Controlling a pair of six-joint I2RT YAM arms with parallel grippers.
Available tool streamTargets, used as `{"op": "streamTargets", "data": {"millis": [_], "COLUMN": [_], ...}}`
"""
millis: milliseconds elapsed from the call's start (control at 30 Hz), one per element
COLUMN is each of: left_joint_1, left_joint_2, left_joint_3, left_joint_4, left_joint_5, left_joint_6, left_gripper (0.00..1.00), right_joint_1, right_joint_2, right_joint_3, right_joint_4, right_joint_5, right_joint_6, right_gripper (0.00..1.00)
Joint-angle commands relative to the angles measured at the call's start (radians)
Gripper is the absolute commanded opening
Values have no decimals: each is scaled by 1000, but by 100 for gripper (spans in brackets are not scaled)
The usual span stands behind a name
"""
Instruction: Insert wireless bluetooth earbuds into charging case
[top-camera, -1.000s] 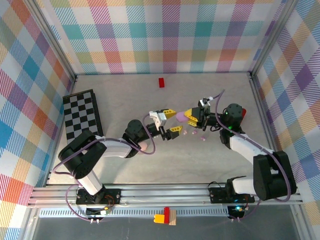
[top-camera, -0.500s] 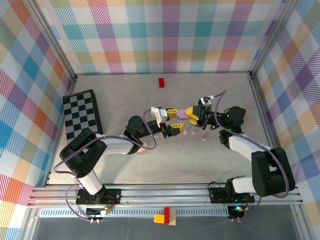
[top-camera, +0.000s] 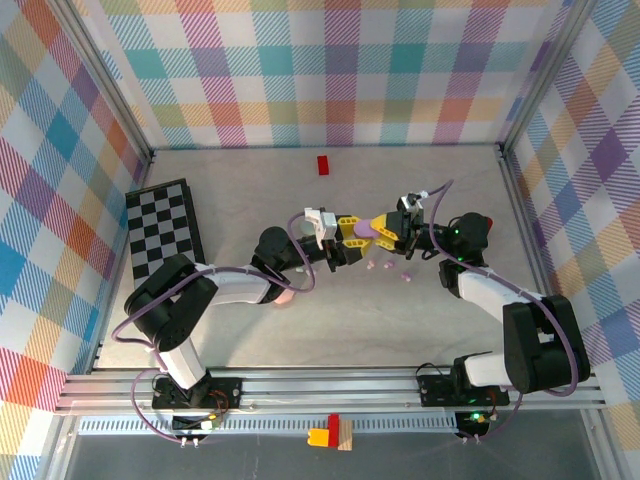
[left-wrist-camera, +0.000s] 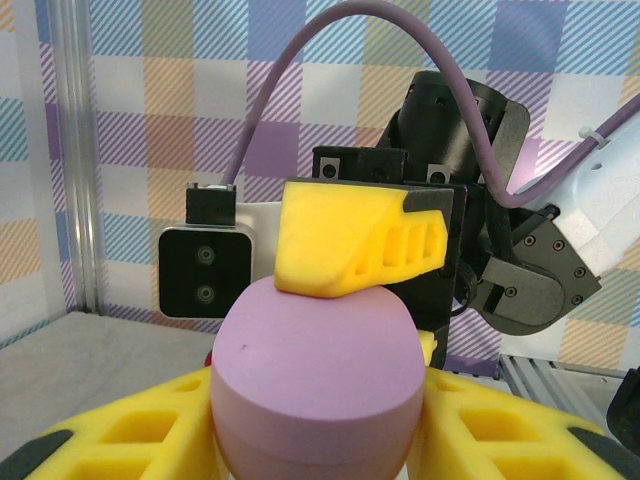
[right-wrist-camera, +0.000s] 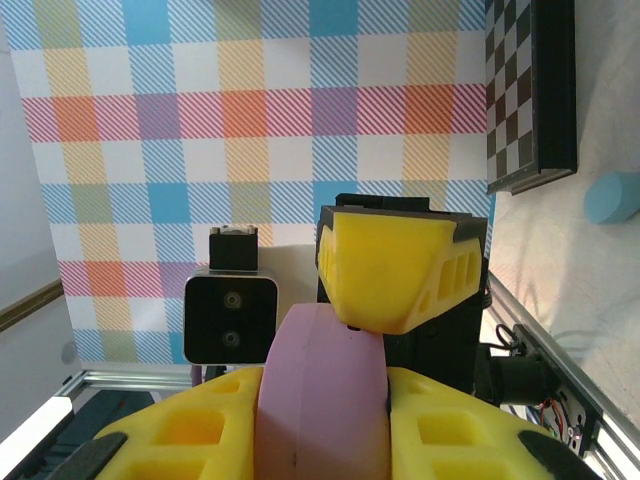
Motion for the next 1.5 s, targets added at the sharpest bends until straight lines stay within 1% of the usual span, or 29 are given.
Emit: {"op": "streamTargets", "data": {"millis": [0,300,500,733,900,967,1000,1067,1100,1133,1167,1200,1267,1333,1367,1467], "left_joint_1": [-4,-10,-22,-27,-29,-29,-29,-28,-28,-26,-25,-23,-17,-10,-4,6], "left_joint_2": [13,6,5,5,-8,-15,-19,-23,-23,-25,-25,-27,-31,-36,-37,-43], "left_joint_3": [24,13,12,12,10,6,3,-6,-11,-16,-20,-24,-36,-53,-60,-77], "left_joint_4": [46,47,47,46,47,46,47,46,46,46,45,45,44,42,41,42], "left_joint_5": [65,75,82,83,81,78,76,72,72,76,82,88,99,104,116,134], "left_joint_6": [-6,22,35,28,12,11,13,22,26,28,28,29,31,33,30,28], "left_gripper": [45,47,47,41,33,33,33,33,33,33,34,34,34,35,35,35], "right_joint_1": [-3,-3,-3,-1,-1,0,0,-2,-1,-1,-1,-1,-1,-1,-1,0], "right_joint_2": [-15,-28,-45,-76,-105,-119,-126,-141,-157,-177,-196,-221,-269,-300,-310,-337], "right_joint_3": [7,10,14,21,26,28,30,37,44,57,74,102,160,218,246,302], "right_joint_4": [43,20,-37,-128,-208,-245,-262,-303,-354,-431,-528,-672,-938,-1163,-1249,-1413], "right_joint_5": [16,16,8,0,1,7,7,10,15,17,19,27,65,115,137,200], "right_joint_6": [9,17,-1,-50,-107,-132,-148,-185,-223,-281,-347,-444,-650,-841,-927,-1122], "right_gripper": [0,0,0,0,0,7,14,35,48,59,66,72,81,85,87,91]}}
